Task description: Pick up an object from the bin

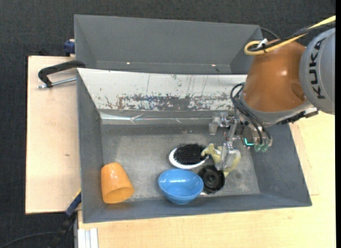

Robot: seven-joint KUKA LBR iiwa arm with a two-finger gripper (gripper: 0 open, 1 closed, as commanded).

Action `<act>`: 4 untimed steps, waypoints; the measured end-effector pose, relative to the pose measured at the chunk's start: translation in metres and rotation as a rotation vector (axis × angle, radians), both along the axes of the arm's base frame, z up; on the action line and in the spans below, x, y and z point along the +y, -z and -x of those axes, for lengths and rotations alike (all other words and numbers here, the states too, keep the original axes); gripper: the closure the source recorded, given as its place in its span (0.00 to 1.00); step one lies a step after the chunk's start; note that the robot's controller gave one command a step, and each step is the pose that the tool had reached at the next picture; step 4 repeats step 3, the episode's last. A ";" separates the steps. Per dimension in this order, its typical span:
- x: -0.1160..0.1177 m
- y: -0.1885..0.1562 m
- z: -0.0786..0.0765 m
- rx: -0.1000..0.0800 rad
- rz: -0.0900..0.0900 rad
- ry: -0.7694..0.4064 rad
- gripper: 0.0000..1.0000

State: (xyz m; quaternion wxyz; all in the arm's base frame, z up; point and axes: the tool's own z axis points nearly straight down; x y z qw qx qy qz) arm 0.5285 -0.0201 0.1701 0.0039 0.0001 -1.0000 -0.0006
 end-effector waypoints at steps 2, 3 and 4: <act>0.035 0.091 -0.005 -0.005 0.001 0.269 1.00; 0.043 -0.173 0.000 -0.021 -0.001 0.325 1.00; 0.043 -0.173 0.000 -0.021 -0.001 0.325 1.00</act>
Offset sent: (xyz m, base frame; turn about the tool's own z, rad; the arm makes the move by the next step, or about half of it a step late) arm 0.0048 0.0341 -0.0912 0.2705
